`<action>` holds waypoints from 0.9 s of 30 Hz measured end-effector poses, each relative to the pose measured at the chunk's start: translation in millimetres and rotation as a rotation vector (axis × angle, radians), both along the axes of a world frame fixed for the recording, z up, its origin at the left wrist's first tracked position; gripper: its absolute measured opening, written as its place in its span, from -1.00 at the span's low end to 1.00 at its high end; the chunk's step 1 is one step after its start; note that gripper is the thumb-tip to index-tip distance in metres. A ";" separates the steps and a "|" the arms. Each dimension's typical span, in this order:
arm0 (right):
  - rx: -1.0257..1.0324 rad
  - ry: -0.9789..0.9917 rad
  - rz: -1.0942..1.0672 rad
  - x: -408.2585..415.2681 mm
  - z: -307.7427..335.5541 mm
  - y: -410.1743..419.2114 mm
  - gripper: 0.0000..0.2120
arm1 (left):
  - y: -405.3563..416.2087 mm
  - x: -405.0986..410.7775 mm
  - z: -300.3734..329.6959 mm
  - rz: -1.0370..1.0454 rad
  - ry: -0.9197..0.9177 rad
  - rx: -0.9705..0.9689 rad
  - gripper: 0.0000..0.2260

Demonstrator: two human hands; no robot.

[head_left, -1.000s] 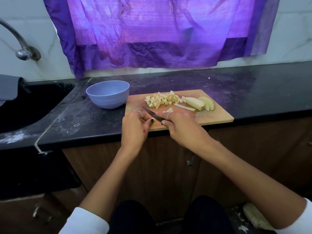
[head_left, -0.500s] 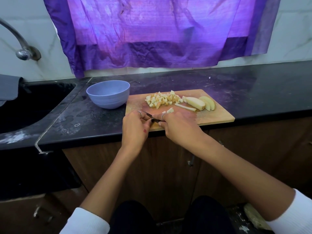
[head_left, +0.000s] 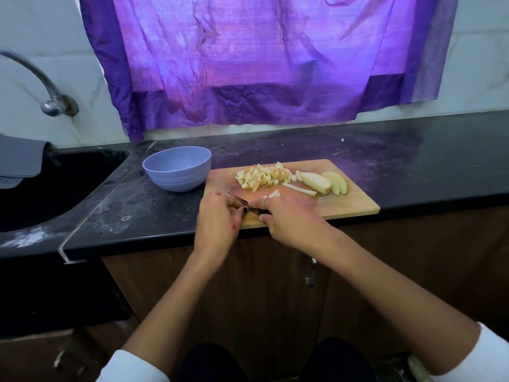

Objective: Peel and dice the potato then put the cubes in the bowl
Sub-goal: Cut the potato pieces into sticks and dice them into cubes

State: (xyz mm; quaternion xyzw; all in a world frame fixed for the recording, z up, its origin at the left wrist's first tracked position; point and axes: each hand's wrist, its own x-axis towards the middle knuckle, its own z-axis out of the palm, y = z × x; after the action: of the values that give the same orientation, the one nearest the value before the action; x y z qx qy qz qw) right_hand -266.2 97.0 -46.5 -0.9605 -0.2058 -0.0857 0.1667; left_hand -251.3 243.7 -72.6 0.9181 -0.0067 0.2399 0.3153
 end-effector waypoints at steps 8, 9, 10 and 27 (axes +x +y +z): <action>-0.183 -0.088 -0.033 -13.6 14.6 -33.9 -0.61 | -1.9 14.4 -0.1 0.079 -0.003 0.142 -0.86; -0.202 -0.123 -0.045 -13.5 17.4 -40.1 -0.59 | -2.0 19.0 2.0 0.065 0.010 0.147 -0.88; -0.202 -0.134 -0.046 -12.8 19.6 -46.4 -0.58 | -2.0 23.9 3.9 0.045 0.018 0.153 -0.87; -0.208 -0.012 0.108 8.0 4.8 -99.6 -0.77 | -3.9 89.5 18.0 -0.116 -0.048 0.433 -0.87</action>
State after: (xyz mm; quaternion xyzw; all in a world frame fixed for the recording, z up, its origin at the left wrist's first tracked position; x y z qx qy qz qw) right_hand -258.2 -2.6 -41.7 -0.9595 -0.2662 -0.0606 0.0691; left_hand -161.8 239.8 -54.6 0.9565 -0.1183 0.2361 0.1242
